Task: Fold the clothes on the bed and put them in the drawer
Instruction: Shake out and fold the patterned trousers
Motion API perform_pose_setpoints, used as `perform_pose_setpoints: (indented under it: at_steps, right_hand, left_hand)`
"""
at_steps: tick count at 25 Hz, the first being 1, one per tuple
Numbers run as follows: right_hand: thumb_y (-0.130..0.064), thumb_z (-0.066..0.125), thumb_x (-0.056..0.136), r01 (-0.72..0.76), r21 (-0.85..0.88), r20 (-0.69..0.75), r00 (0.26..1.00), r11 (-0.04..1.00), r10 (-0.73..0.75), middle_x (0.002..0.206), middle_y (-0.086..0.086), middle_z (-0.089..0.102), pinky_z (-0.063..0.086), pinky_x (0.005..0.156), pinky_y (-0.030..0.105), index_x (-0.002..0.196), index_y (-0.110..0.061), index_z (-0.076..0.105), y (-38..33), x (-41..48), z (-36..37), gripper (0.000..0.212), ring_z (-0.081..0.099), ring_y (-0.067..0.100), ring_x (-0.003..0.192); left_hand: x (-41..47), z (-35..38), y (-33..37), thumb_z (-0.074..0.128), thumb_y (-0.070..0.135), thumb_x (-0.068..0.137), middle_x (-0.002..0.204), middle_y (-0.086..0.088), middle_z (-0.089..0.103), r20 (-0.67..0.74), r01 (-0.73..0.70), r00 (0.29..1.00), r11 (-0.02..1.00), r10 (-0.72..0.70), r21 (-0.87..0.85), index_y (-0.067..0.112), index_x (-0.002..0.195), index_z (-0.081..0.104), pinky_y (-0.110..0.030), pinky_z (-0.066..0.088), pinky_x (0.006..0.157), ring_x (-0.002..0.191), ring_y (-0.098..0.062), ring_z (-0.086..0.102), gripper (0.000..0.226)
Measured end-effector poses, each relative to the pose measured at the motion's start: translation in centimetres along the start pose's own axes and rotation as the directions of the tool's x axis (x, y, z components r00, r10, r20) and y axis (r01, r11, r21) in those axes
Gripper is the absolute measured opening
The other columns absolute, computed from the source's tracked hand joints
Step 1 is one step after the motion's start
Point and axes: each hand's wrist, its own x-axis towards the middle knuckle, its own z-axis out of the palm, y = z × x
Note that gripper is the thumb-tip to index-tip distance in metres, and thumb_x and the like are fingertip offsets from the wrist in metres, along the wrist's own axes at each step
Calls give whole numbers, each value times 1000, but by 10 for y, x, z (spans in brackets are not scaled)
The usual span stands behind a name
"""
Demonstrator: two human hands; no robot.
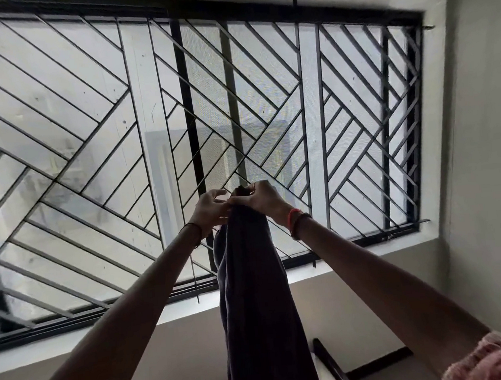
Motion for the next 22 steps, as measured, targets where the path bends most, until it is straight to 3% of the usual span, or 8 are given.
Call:
perform_pose_setpoints:
  at_steps: [2, 4, 6, 9, 12, 15, 18, 22]
  right_hand:
    - [-36, 81, 71, 13, 31, 0, 1000, 999, -13, 90, 10, 74, 53, 75, 34, 89, -9, 75, 3, -1, 1, 33, 61, 11, 76]
    - [-28, 78, 76, 14, 105, -22, 1000, 994, -12, 91, 9, 73, 52, 74, 30, 92, -8, 75, 2, -2, 4, 26, 62, 11, 78]
    - [-20, 74, 79, 27, 209, -49, 999, 978, -17, 85, 6, 70, 51, 78, 30, 95, -8, 75, -1, -7, 6, 20, 61, 11, 78]
    - [-14, 69, 81, 31, 321, -66, 998, 946, -11, 82, 6, 68, 52, 79, 36, 94, -5, 74, 4, -7, 7, 16, 61, 14, 78]
    - [-13, 68, 83, 25, 442, -109, 994, 897, 26, 80, 5, 68, 53, 77, 37, 88, -11, 71, 14, -8, 14, 6, 63, 17, 79]
    - [-17, 66, 85, 39, 519, -177, 982, 854, 63, 86, 6, 69, 53, 83, 39, 82, -25, 65, 20, -13, 22, 9, 64, 18, 83]
    - [-16, 63, 88, 46, 599, -156, 986, 799, 60, 91, 6, 69, 53, 86, 39, 86, -26, 67, 25, -14, 22, 11, 64, 17, 88]
    - [-23, 53, 93, -76, 673, 65, 997, 736, 44, 93, 0, 64, 49, 70, 26, 105, -15, 64, 46, -25, 11, 18, 60, 15, 89]
  left_hand:
    - [0, -3, -2, 68, 17, 88, 93, -9, 60, -43, -14, 999, 999, 16, 50, 4, 131, 46, -23, 56, 54, 71, -15, 60, 50]
    - [-1, -3, -5, 69, 29, 87, 107, -12, 62, -96, -83, 990, 980, 102, 183, 10, 132, 49, -34, 60, 71, 88, -20, 64, 54]
    - [-4, -2, -7, 59, 43, 90, 121, -9, 61, -22, -181, 980, 924, 200, 337, 18, 131, 55, -45, 50, 95, 111, -24, 60, 48]
    - [0, -7, -10, 38, 75, 76, 131, 4, 56, 85, -205, 978, 810, 190, 549, 39, 126, 52, -53, 33, 108, 125, -19, 49, 63]
    - [7, -11, -10, 47, 75, 74, 101, 2, 65, 143, -254, 967, 833, 211, 491, 31, 103, 57, -32, 51, 87, 97, -14, 61, 54]
    - [12, -4, -10, 57, 49, 89, 67, 6, 51, 138, -320, 947, 831, 289, 456, 24, 71, 48, -12, 38, 54, 62, -6, 47, 32]
    - [22, -3, -8, 62, 44, 87, 61, 6, 52, 145, -418, 906, 795, 397, 439, 20, 64, 53, -16, 37, 54, 56, -3, 45, 34]
    - [34, -12, 2, 71, 47, 79, 66, 4, 64, 219, -479, 878, 777, 426, 409, 29, 68, 65, -22, 43, 61, 62, -4, 56, 22]
